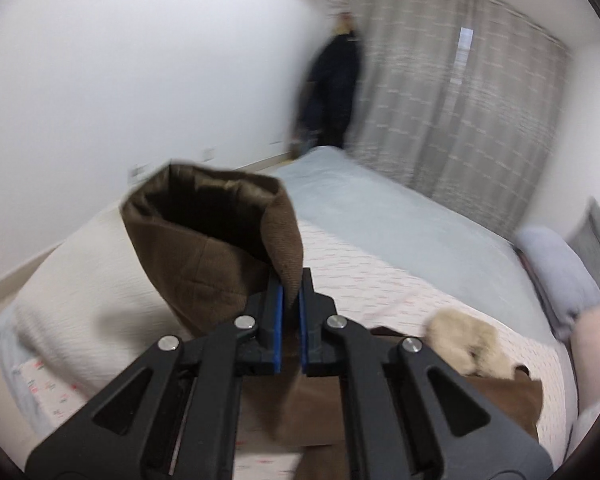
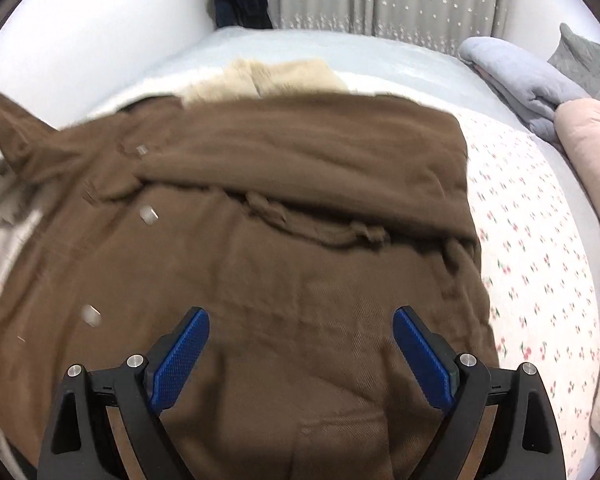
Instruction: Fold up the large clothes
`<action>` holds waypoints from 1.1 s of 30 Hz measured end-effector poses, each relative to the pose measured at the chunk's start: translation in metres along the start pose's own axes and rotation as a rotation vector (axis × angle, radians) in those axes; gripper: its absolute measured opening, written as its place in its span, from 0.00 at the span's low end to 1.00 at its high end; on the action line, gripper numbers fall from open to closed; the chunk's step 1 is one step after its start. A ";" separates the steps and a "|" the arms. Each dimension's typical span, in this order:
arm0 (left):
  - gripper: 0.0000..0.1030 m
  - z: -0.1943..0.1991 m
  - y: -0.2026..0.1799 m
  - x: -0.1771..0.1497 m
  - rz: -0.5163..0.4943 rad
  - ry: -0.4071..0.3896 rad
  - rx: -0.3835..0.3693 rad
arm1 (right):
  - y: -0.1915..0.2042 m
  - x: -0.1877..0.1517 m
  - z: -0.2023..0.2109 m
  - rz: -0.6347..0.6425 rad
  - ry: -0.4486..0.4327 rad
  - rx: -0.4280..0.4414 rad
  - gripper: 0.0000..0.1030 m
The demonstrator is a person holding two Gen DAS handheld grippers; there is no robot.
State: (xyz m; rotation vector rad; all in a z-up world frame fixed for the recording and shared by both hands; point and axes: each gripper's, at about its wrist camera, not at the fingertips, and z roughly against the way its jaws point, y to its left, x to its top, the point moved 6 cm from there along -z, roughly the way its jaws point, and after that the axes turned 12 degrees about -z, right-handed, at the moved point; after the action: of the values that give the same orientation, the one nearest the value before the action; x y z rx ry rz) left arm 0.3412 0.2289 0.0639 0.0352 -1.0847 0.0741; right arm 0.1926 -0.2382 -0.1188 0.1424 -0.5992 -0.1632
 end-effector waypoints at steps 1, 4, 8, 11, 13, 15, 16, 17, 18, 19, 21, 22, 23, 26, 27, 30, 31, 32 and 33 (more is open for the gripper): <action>0.07 0.001 -0.016 0.003 -0.026 -0.007 -0.022 | 0.001 0.005 0.003 -0.003 -0.005 0.012 0.92; 0.07 0.002 -0.081 0.009 -0.119 -0.028 -0.110 | 0.002 0.013 0.005 0.003 -0.020 0.001 0.92; 0.07 -0.004 -0.157 0.007 -0.170 -0.023 -0.234 | 0.003 0.017 0.004 0.001 -0.027 -0.003 0.92; 0.07 -0.009 -0.213 -0.005 -0.187 -0.002 -0.340 | 0.000 0.024 0.006 -0.025 -0.037 0.020 0.92; 0.07 -0.014 -0.250 -0.024 -0.204 0.032 -0.414 | -0.006 0.032 0.007 -0.061 -0.049 0.032 0.92; 0.07 -0.018 -0.287 -0.047 -0.231 0.079 -0.478 | -0.016 0.041 0.006 -0.109 -0.050 0.044 0.92; 0.07 -0.022 -0.300 -0.058 -0.247 0.103 -0.502 | -0.019 0.043 0.005 -0.127 -0.049 0.049 0.92; 0.07 -0.023 -0.312 -0.073 -0.261 0.126 -0.521 | -0.024 0.046 0.005 -0.151 -0.046 0.059 0.92; 0.07 -0.029 -0.327 -0.091 -0.280 0.164 -0.542 | -0.029 0.049 0.004 -0.174 -0.043 0.069 0.92; 0.07 -0.031 -0.336 -0.104 -0.291 0.191 -0.555 | -0.034 0.052 0.003 -0.195 -0.042 0.075 0.92; 0.07 -0.041 -0.351 -0.136 -0.303 0.264 -0.581 | -0.041 0.055 0.001 -0.227 -0.041 0.086 0.92; 0.07 -0.045 -0.356 -0.150 -0.304 0.297 -0.587 | -0.045 0.057 0.000 -0.242 -0.038 0.089 0.92; 0.08 -0.048 -0.357 -0.165 -0.305 0.331 -0.591 | -0.048 0.057 -0.002 -0.258 -0.032 0.093 0.92; 0.10 -0.055 -0.363 -0.209 -0.329 0.448 -0.637 | -0.053 0.058 -0.011 -0.291 -0.007 0.115 0.92; 0.12 -0.053 -0.362 -0.216 -0.338 0.464 -0.650 | -0.053 0.058 -0.014 -0.297 0.002 0.124 0.92; 0.31 -0.039 -0.357 -0.224 -0.330 0.478 -0.718 | -0.052 0.061 -0.022 -0.306 0.030 0.146 0.92; 0.44 -0.030 -0.349 -0.218 -0.321 0.466 -0.748 | -0.052 0.063 -0.024 -0.307 0.037 0.146 0.92; 0.52 -0.023 -0.343 -0.213 -0.319 0.447 -0.757 | -0.051 0.065 -0.025 -0.306 0.040 0.149 0.92; 0.63 -0.016 -0.335 -0.209 -0.326 0.418 -0.759 | -0.049 0.070 -0.027 -0.306 0.043 0.164 0.92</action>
State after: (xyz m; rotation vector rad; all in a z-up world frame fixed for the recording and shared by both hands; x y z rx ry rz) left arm 0.2842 -0.1134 -0.1262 -0.4674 -0.6239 -0.6013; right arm 0.2594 -0.2968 -0.1116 0.3957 -0.5454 -0.4065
